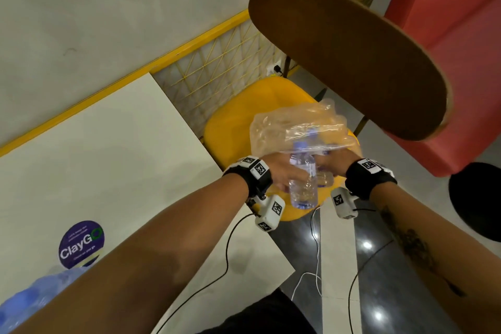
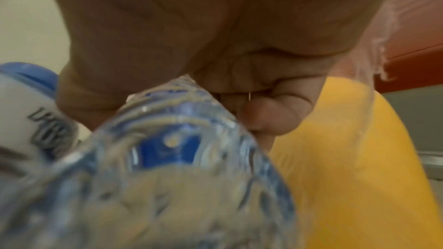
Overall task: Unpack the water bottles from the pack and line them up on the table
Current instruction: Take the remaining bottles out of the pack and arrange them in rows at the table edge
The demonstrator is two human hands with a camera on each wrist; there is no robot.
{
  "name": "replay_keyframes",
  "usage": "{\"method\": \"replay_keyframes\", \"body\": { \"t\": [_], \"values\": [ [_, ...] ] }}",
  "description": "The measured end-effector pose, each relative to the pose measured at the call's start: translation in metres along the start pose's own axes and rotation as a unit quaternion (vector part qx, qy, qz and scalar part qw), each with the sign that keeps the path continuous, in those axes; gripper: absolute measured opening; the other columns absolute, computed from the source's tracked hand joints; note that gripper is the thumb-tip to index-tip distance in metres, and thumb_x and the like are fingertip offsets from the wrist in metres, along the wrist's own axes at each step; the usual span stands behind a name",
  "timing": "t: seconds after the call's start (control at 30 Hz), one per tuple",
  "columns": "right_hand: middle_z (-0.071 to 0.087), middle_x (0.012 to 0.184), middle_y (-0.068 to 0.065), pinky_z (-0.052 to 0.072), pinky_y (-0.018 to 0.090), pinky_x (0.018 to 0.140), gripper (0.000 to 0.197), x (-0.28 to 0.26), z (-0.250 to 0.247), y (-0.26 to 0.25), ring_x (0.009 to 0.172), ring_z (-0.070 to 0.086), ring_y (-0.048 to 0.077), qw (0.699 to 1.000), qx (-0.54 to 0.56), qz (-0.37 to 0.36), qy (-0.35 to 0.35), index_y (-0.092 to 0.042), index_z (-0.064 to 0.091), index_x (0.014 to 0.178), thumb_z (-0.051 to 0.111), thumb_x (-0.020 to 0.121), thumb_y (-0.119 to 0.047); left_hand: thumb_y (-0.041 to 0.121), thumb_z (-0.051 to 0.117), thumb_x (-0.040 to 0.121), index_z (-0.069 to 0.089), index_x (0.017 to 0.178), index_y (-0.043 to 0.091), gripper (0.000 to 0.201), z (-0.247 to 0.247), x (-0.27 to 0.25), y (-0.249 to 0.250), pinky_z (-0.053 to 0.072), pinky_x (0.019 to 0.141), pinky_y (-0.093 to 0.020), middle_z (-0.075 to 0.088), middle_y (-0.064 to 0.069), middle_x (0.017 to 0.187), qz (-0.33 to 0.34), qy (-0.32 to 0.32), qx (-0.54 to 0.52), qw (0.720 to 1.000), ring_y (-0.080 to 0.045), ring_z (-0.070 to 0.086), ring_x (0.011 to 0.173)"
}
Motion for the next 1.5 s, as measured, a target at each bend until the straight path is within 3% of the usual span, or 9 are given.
{"method": "replay_keyframes", "body": {
  "t": [0.17, 0.37, 0.5, 0.67, 0.8, 1.03, 1.23, 1.4, 1.5],
  "values": [
    [0.069, 0.084, -0.001, 0.053, 0.036, 0.061, 0.034, -0.021, 0.016, 0.008, 0.071, 0.064, 0.022, 0.998, 0.043, 0.001, -0.048, -0.033, 0.063, 0.096, 0.063, 0.07, -0.055, 0.013, 0.075, 0.082, 0.057, 0.128, 0.028, 0.051, 0.022, -0.028, -0.017, 0.064, 0.08, -0.049, 0.071, -0.008, 0.119, 0.041, -0.077, -0.038, 0.995, -0.028, 0.072, 0.104],
    [0.074, 0.081, 0.007, 0.051, 0.03, 0.055, 0.04, -0.049, 0.034, 0.009, 0.066, 0.065, 0.022, 0.997, -0.007, 0.027, -0.078, -0.02, 0.071, 0.093, 0.067, 0.077, -0.057, 0.017, 0.081, 0.074, 0.066, 0.107, 0.03, 0.039, 0.021, -0.078, -0.055, 0.063, 0.083, -0.053, 0.076, -0.002, 0.097, 0.085, -0.057, -0.041, 0.994, -0.024, 0.076, 0.093],
    [0.074, 0.071, 0.0, 0.049, 0.031, 0.059, 0.035, -0.087, 0.055, 0.01, 0.062, 0.065, 0.019, 0.998, 0.03, 0.029, -0.056, -0.02, 0.072, 0.089, 0.068, 0.079, -0.053, 0.005, 0.079, 0.079, 0.07, 0.098, 0.014, 0.023, -0.001, -0.129, -0.088, 0.061, 0.073, -0.031, 0.073, -0.001, 0.084, 0.126, 0.04, -0.03, 0.991, -0.009, 0.07, 0.072],
    [0.075, 0.082, -0.006, 0.056, 0.034, 0.072, 0.031, -0.13, 0.109, -0.003, 0.074, 0.07, 0.011, 0.995, 0.037, -0.056, -0.075, -0.03, 0.068, 0.098, 0.077, 0.073, -0.046, 0.023, 0.077, 0.066, 0.064, 0.093, 0.027, 0.03, -0.037, -0.197, -0.156, 0.058, 0.08, -0.034, 0.071, 0.008, 0.086, 0.13, 0.227, -0.045, 0.964, -0.011, 0.068, 0.077],
    [0.069, 0.098, -0.018, 0.043, 0.003, 0.074, 0.046, -0.163, 0.171, -0.05, 0.086, 0.059, -0.018, 0.989, 0.006, -0.135, -0.054, -0.034, 0.06, 0.111, 0.085, 0.072, -0.031, 0.03, 0.083, 0.064, 0.054, 0.087, 0.028, 0.037, -0.061, -0.258, -0.204, 0.053, 0.068, -0.036, 0.063, 0.005, 0.083, 0.119, 0.353, 0.051, 0.927, -0.017, 0.062, 0.074],
    [0.068, 0.093, -0.018, 0.048, 0.011, 0.071, 0.054, -0.185, 0.293, -0.152, 0.084, 0.065, 0.0, 0.958, -0.055, -0.249, -0.134, -0.038, 0.054, 0.105, 0.085, 0.062, -0.048, 0.046, 0.077, 0.066, 0.052, 0.1, 0.045, 0.042, -0.081, -0.337, -0.302, 0.049, 0.069, -0.03, 0.062, 0.018, 0.089, 0.023, 0.435, 0.094, 0.895, -0.003, 0.06, 0.079],
    [0.067, 0.092, -0.014, 0.054, 0.031, 0.077, 0.05, -0.188, 0.38, -0.221, 0.082, 0.064, 0.007, 0.946, -0.068, -0.291, -0.127, -0.033, 0.056, 0.099, 0.084, 0.059, -0.044, 0.056, 0.074, 0.068, 0.05, 0.108, 0.046, 0.048, -0.092, -0.363, -0.367, 0.029, 0.111, -0.056, 0.065, 0.02, 0.102, -0.048, 0.466, 0.135, 0.873, -0.015, 0.063, 0.097],
    [0.067, 0.094, -0.011, 0.054, 0.035, 0.079, 0.047, -0.186, 0.42, -0.257, 0.084, 0.064, 0.016, 0.945, -0.109, -0.283, -0.123, -0.031, 0.056, 0.099, 0.081, 0.06, -0.042, 0.053, 0.076, 0.067, 0.055, 0.101, 0.038, 0.043, -0.098, -0.375, -0.381, 0.046, 0.076, -0.032, 0.06, 0.014, 0.081, -0.06, 0.435, 0.134, 0.889, -0.017, 0.06, 0.077],
    [0.066, 0.099, -0.011, 0.05, 0.028, 0.077, 0.049, -0.181, 0.435, -0.269, 0.09, 0.065, 0.016, 0.937, -0.167, -0.275, -0.139, -0.032, 0.058, 0.106, 0.079, 0.064, -0.041, 0.039, 0.068, 0.078, 0.063, 0.103, 0.033, 0.026, -0.1, -0.369, -0.386, 0.052, 0.073, -0.031, 0.068, 0.009, 0.089, -0.064, 0.424, 0.149, 0.891, -0.021, 0.064, 0.082]
  ]
}}
Point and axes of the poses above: each hand's wrist, its own x-axis towards the middle knuckle, its own z-axis out of the palm, y = z × x, the point moved 4 cm from there along x, towards the middle knuckle
